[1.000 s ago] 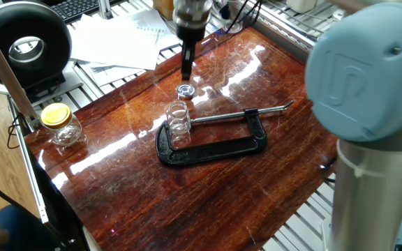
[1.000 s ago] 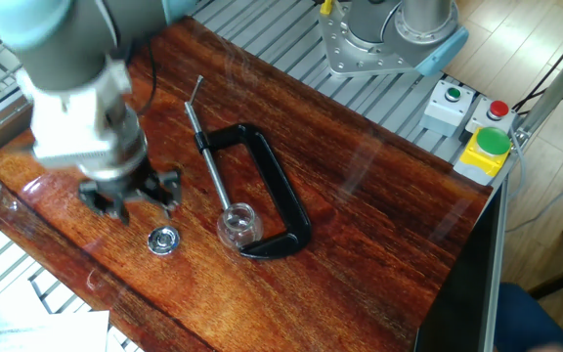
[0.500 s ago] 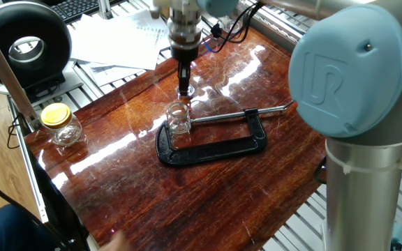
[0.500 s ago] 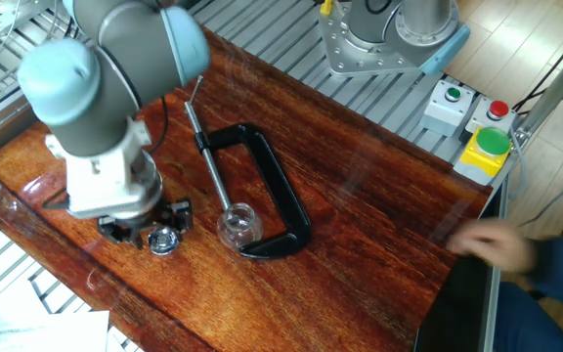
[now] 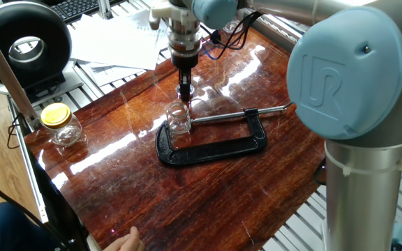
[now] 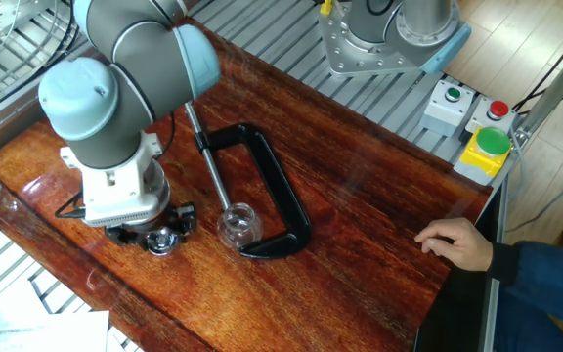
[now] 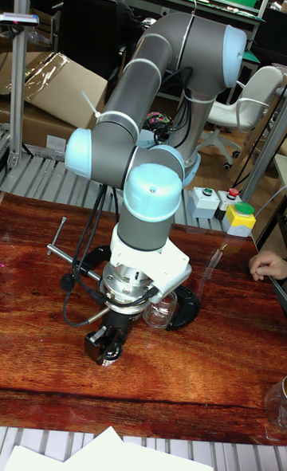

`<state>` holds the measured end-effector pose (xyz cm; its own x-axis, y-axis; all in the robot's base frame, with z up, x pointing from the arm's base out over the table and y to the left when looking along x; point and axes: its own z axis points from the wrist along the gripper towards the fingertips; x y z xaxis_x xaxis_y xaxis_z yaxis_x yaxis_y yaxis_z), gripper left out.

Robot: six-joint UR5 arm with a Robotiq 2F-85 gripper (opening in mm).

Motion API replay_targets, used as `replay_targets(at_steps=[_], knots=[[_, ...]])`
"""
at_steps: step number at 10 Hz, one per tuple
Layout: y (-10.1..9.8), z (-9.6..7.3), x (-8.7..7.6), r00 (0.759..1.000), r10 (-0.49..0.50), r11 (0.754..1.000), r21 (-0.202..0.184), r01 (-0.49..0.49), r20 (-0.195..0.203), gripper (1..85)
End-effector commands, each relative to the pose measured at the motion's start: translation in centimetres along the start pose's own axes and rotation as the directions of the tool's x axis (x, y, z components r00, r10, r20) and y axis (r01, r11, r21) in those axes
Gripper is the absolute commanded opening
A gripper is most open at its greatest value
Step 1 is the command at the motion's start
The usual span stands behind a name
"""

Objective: Screw the lid onto the jar

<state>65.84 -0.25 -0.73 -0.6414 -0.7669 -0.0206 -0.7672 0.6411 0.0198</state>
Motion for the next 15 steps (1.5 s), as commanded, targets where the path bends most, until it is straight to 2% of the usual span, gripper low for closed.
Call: replay_targets(at_steps=[1, 2, 4, 5, 6, 8, 9, 10, 11, 12, 13, 14, 15], knots=[[0.2, -0.1, 0.1, 1.0, 0.016, 1.0, -0.01, -0.016, -0.001, 56.3], [-0.1, -0.5, 0.2, 1.0, 0.013, 1.0, -0.015, -0.013, -0.007, 53.7], [-1.0, -2.8, 1.2, 0.998, 0.026, 0.999, -0.018, -0.027, -0.054, 40.7], [-0.5, -3.3, 1.2, 0.997, 0.054, 0.997, -0.047, -0.056, -0.05, 34.7], [-0.2, -3.7, 1.1, 0.995, 0.095, 0.994, -0.053, -0.097, -0.042, 24.0], [-0.1, -5.8, 1.4, 0.988, 0.149, 0.987, -0.062, -0.151, -0.032, 15.7], [-0.7, -7.3, 1.6, 0.982, 0.186, 0.981, -0.054, -0.187, -0.02, 12.7], [-1.3, -8.8, 2.1, 0.97, 0.243, 0.969, -0.045, -0.244, -0.013, 8.7], [-0.5, -9.9, 2.2, 0.942, 0.335, 0.94, -0.065, -0.335, -0.004, 2.3], [0.8, -10.5, 2.2, 0.915, 0.404, 0.912, -0.075, -0.403, 0.001, 1.3], [2.6, -10.8, 2.2, 0.886, 0.464, 0.881, -0.108, -0.461, 0.001, 1.3], [3.7, -10.9, 2.1, 0.864, 0.503, 0.858, -0.122, -0.498, 0.007, 1.3], [3.3, -10.9, 2.2, 0.849, 0.528, 0.846, -0.1, -0.524, 0.013, 1.3]])
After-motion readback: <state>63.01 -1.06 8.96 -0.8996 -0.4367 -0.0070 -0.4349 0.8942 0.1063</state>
